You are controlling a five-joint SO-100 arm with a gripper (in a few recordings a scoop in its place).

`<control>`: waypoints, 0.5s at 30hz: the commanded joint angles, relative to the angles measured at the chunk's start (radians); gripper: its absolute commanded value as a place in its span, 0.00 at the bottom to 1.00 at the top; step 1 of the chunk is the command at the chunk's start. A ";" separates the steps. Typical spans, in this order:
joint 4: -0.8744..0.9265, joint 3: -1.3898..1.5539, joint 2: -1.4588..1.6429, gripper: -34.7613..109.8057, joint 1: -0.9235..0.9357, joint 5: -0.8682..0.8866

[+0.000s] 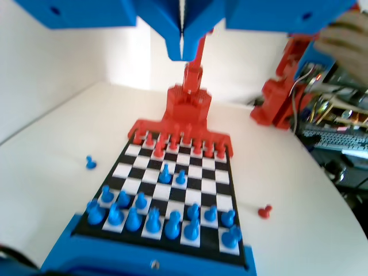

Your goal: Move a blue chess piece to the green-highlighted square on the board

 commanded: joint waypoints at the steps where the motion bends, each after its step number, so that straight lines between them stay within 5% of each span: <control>1: -0.014 0.006 0.052 0.25 0.005 0.002; 15: -0.020 0.008 0.072 0.25 0.008 0.005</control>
